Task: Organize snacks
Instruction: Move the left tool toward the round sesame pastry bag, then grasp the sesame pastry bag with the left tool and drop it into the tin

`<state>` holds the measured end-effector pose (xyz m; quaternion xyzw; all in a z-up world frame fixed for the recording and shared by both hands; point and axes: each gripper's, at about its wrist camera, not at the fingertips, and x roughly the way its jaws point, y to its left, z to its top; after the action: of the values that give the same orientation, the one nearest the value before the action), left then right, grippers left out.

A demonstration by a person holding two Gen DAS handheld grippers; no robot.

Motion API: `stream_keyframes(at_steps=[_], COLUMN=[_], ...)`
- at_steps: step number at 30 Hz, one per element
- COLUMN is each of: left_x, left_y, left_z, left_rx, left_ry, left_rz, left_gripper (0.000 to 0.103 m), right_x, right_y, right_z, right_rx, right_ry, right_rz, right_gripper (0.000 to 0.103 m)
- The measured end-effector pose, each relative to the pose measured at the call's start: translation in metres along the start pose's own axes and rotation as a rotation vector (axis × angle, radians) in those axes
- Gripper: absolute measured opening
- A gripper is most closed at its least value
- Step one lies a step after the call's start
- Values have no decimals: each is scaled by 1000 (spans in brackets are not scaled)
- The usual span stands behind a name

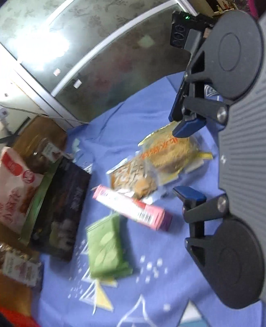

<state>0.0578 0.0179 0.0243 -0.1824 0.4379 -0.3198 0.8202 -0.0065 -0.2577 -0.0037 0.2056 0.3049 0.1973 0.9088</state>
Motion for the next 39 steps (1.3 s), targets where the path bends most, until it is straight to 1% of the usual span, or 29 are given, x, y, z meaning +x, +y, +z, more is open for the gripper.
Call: stream_keyframes(at_steps=[1,3,4,5,6,8,9,10,11,13,14,17,22,27,31,34,36,39], left_x=[8,20,23,24,25,28,30,32,34,36,35,29,17,7,3,5,8,15], left_y=[-3,-6,-8,-9,-11,-13,-16,-17,-19,-23,-25,-31,-44,-52,-50,-43,-35,-14], left_z=[2,1,3,3,4,5,5,5,5,5,4,6,15,50,93,128,150,180], left_rx=[-5,-9,-12,-13,-15,-15,-8,2,12,31,36,51,88,140,155,151,146,110], left_ry=[10,22,14,13,13,16,17,20,27,24,21,16,-29,-87,-153,-198,-224,-247], left_rz=[12,19,26,30,31,35,41,49,58,78,82,86,71,62,70,86,106,125], left_gripper=[59,59,61,63,66,66,65,55,50,46,45,44,44,44,45,45,45,45], right_x=[1,6,8,10,10,15,17,20,24,29,29,24,14,15,32,54,71,101], right_y=[2,9,14,20,25,39,43,46,49,50,50,52,57,61,64,68,67,66], right_z=[-2,-7,-11,-15,-19,-27,-30,-31,-32,-32,-33,-35,-28,-1,39,72,94,127], right_rx=[-14,-73,-115,-173,-228,-361,-412,-444,-468,-469,-470,-475,-464,-491,-523,-555,-547,-535], right_ry=[1,10,14,7,4,7,4,4,4,-7,-12,-32,-81,-137,-178,-207,-203,-172], right_rz=[6,22,21,17,11,-16,-28,-34,-36,-51,-56,-58,-48,-44,-49,-45,-27,2], right_gripper=[48,57,63,67,67,70,70,70,70,67,62,55,55,55,55,55,55,55])
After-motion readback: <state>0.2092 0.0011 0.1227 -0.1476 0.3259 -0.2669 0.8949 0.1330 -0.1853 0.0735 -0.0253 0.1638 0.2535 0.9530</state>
